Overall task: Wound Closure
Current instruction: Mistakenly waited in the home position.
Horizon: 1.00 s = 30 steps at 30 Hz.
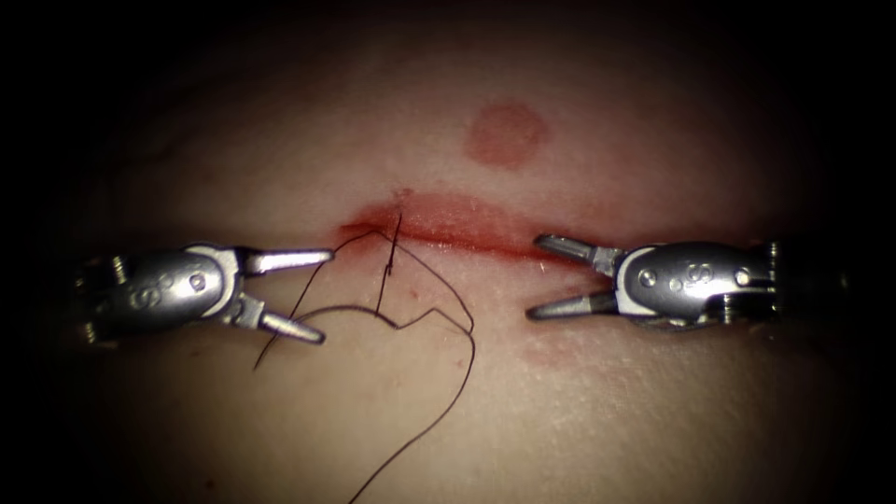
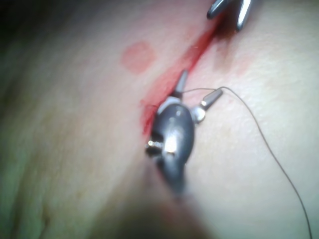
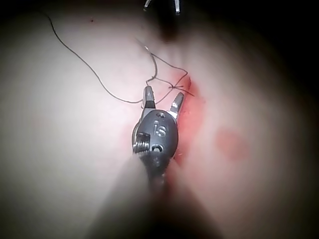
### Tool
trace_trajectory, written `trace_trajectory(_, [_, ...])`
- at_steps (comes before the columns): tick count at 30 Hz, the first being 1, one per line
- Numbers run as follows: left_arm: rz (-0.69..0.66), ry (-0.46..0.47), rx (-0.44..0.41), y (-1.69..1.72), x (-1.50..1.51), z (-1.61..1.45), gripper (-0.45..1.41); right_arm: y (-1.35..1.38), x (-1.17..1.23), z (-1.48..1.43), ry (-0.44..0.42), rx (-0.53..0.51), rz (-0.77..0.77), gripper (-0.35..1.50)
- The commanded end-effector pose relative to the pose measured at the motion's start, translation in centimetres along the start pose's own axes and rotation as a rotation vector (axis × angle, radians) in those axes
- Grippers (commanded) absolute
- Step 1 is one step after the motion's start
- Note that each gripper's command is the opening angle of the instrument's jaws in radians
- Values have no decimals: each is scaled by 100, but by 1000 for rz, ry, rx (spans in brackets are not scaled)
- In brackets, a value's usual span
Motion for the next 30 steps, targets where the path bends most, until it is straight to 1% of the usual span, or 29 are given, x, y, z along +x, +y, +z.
trace_trajectory(1, [-1,1,-2,0,-6,6,62,-4,-3,8,1,3,1,133])
trace_trajectory(30, [-1,1,-2,0,-6,6,62,-4,-3,8,1,3,1,133])
